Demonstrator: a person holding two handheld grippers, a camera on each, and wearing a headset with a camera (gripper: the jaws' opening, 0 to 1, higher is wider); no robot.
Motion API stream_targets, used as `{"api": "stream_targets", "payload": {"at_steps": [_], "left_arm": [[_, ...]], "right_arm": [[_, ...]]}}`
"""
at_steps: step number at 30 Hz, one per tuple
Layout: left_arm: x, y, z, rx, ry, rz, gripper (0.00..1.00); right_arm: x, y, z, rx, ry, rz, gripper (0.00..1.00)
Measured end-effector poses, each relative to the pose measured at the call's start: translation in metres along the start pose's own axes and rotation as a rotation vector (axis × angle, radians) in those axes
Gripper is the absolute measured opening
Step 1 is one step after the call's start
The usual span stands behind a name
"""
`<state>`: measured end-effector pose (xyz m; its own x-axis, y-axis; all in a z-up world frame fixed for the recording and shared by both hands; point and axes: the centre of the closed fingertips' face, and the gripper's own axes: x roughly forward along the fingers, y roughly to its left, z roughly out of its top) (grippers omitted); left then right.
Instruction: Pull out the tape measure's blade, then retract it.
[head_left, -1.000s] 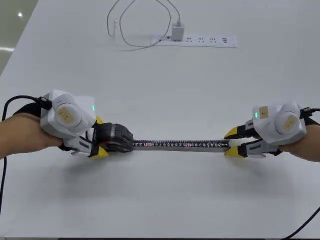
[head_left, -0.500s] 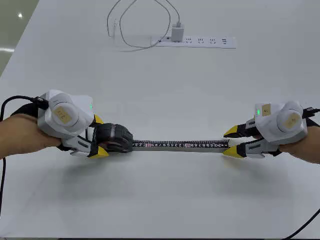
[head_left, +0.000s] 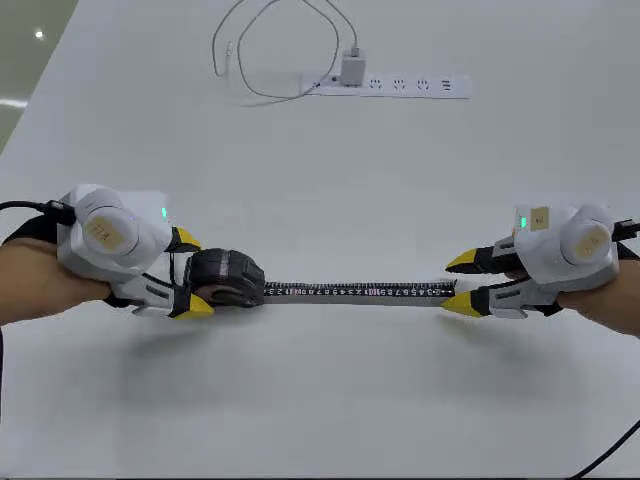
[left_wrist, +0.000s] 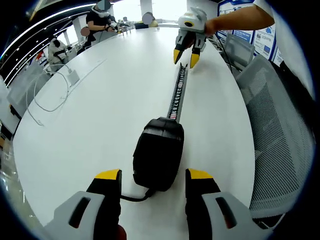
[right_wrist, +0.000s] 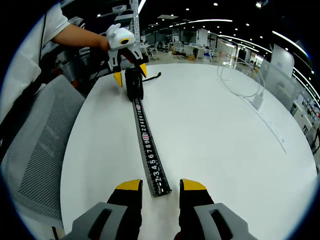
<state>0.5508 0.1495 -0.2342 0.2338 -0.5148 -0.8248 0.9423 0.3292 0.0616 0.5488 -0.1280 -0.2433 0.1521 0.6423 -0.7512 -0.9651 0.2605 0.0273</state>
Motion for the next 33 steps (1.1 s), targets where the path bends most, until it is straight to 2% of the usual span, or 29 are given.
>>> {"api": "stream_targets", "payload": {"at_steps": [2,6,10,12,18,25,33], "left_arm": [[-0.004,0.003,0.002,-0.048,-0.033,0.030,0.48],[-0.012,0.002,-0.002,-0.076,-0.053,0.054,0.49],[-0.021,0.004,-0.001,-0.118,-0.098,0.092,0.49],[-0.023,0.002,-0.001,-0.141,-0.114,0.092,0.50],[-0.028,-0.003,-0.001,-0.157,-0.150,0.122,0.52],[-0.033,-0.008,0.002,-0.212,-0.215,0.134,0.59],[-0.036,-0.016,-0.002,-0.263,-0.239,0.167,0.65]], "right_arm": [[-0.002,-0.001,0.003,0.027,-0.021,-0.024,0.27],[-0.006,0.001,0.005,0.043,-0.035,-0.051,0.31],[-0.010,0.000,0.008,0.068,-0.056,-0.083,0.34],[-0.011,0.001,0.009,0.078,-0.059,-0.097,0.35],[-0.014,0.003,0.010,0.101,-0.076,-0.128,0.40],[-0.018,0.007,0.010,0.134,-0.095,-0.163,0.44],[-0.023,0.014,0.010,0.160,-0.110,-0.196,0.47]]}}
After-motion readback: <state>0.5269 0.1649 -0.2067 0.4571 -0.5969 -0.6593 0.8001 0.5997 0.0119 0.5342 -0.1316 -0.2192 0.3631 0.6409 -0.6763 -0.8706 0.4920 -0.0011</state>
